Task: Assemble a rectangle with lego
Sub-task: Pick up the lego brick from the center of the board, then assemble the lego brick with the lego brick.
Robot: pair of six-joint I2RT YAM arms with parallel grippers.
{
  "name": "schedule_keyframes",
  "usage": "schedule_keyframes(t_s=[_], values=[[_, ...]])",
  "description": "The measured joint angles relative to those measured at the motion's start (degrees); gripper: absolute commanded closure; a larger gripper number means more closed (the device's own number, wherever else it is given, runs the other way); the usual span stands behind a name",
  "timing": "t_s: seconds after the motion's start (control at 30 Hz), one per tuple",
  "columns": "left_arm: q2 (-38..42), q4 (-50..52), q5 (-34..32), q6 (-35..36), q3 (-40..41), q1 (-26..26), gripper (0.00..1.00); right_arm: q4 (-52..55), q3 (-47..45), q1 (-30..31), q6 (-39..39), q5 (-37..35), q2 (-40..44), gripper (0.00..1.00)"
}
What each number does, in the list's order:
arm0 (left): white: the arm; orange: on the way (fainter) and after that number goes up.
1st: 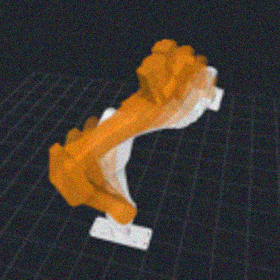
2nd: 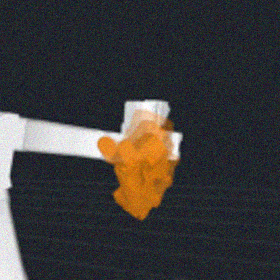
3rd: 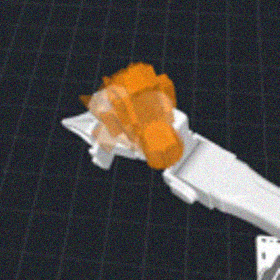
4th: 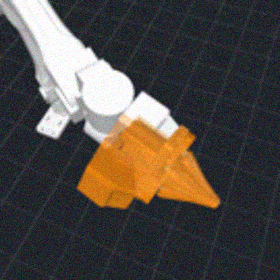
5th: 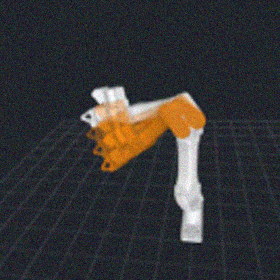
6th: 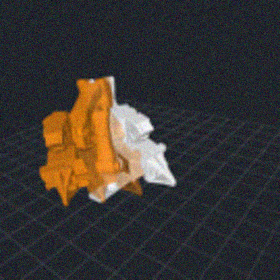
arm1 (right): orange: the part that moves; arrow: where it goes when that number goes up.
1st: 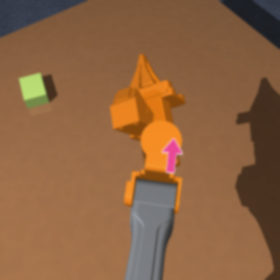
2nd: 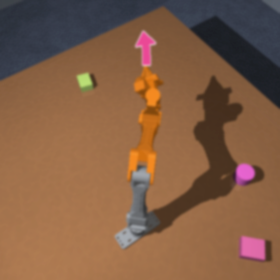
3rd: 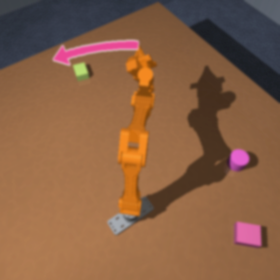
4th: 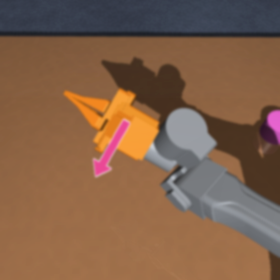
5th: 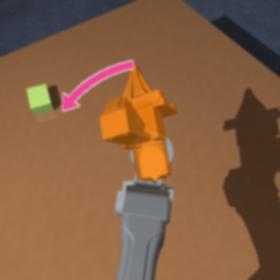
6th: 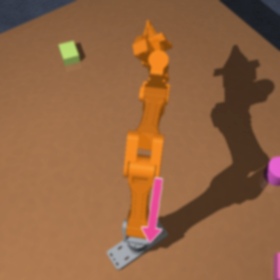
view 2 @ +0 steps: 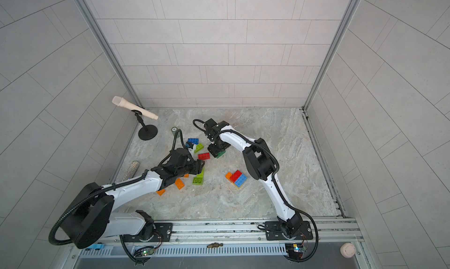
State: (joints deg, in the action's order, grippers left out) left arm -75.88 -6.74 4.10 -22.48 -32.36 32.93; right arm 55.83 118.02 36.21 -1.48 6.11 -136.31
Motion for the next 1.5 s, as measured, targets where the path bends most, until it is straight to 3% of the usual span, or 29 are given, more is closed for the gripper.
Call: schedule_keyframes(t_s=[0.43,0.6,0.8,1.1,1.5], values=[[0.04,0.76,0.17,0.31,0.0,0.0,0.33,-1.14,-2.78,0.0,-0.2,-0.09,1.6,0.44],[0.92,1.07,-0.11,3.41,-0.02,0.94,0.34,-3.04,-15.58,0.0,-0.55,0.39,11.58,0.56],[1.46,-3.06,-0.11,8.83,0.02,6.88,0.34,-4.44,-25.4,0.31,-0.68,0.55,25.29,0.73],[-2.91,-7.93,0.61,9.51,0.79,7.98,0.35,-5.9,-36.61,4.74,-0.55,0.57,27.96,0.81],[-2.93,-8.28,0.59,9.77,1.53,7.98,0.35,-6.71,-39.52,5.01,0.0,1.18,27.96,0.84]])
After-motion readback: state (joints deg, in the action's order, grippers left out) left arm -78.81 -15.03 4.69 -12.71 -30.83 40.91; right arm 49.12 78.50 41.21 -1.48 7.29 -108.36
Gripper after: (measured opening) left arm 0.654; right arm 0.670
